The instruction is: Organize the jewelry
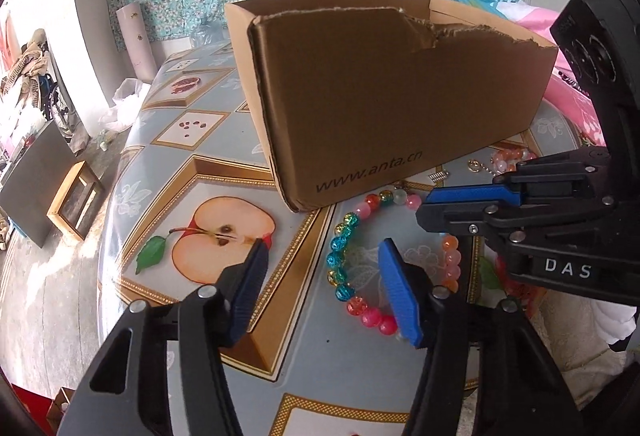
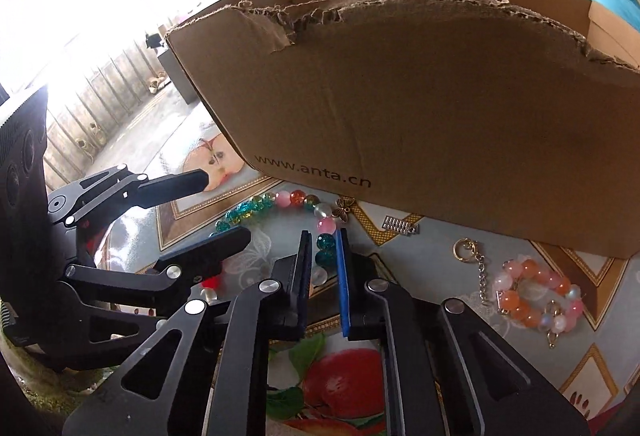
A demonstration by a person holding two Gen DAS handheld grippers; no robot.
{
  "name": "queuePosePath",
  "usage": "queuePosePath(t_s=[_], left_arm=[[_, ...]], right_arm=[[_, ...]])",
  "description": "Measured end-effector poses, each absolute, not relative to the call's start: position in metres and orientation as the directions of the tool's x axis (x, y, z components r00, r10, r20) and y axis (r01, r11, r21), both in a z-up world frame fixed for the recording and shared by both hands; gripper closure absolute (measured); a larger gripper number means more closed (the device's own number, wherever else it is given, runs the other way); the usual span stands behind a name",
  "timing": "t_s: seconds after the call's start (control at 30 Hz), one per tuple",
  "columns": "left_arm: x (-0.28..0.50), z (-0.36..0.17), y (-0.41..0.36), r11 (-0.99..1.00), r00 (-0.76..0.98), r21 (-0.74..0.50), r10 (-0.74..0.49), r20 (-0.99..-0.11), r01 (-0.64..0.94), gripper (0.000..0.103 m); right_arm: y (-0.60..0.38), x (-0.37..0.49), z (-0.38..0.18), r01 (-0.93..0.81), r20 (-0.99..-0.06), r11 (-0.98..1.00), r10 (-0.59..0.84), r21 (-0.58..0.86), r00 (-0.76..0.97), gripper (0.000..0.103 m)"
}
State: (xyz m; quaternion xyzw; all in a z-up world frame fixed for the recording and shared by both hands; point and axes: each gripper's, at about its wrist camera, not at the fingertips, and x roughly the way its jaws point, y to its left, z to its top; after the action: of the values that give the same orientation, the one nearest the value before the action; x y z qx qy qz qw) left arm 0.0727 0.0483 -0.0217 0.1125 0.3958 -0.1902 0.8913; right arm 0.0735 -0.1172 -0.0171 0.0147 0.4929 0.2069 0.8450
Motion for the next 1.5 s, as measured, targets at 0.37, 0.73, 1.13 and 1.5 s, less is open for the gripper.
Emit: queuePosePath(t_s=[0.37, 0.73, 1.13, 1.5], left_arm=[[0.075, -0.022, 0.045, 0.903, 0.566, 0.003, -0.267, -0.78, 0.43, 0.084], [0.072, -0.022, 0.039, 0.905, 0.568, 0.003, -0.263, -0.78, 0.424, 0.094], [0.037, 0.035, 0.055, 0.921, 0.649, -0.038, -0.303, -0.698, 0.389, 0.094], [0.031, 0.14, 0.04, 0.883, 0.755, -0.022, -0.413, -0.509, 0.468, 0.094]], right_arm=[[-0.118, 0.056, -0.016, -0.36, -0.825, 0.904, 0.378, 0.231, 0.421, 0.095], [-0.143, 0.059, -0.017, -0.326, -0.782, 0.88, 0.461, 0.345, 0.419, 0.096], [-0.178, 0.031, 0.026, -0.347, -0.699, 0.847, 0.529, 0.403, 0.48, 0.096], [-0.195, 0.026, 0.119, -0.46, -0.556, 0.827, 0.559, 0.322, 0.615, 0.096]])
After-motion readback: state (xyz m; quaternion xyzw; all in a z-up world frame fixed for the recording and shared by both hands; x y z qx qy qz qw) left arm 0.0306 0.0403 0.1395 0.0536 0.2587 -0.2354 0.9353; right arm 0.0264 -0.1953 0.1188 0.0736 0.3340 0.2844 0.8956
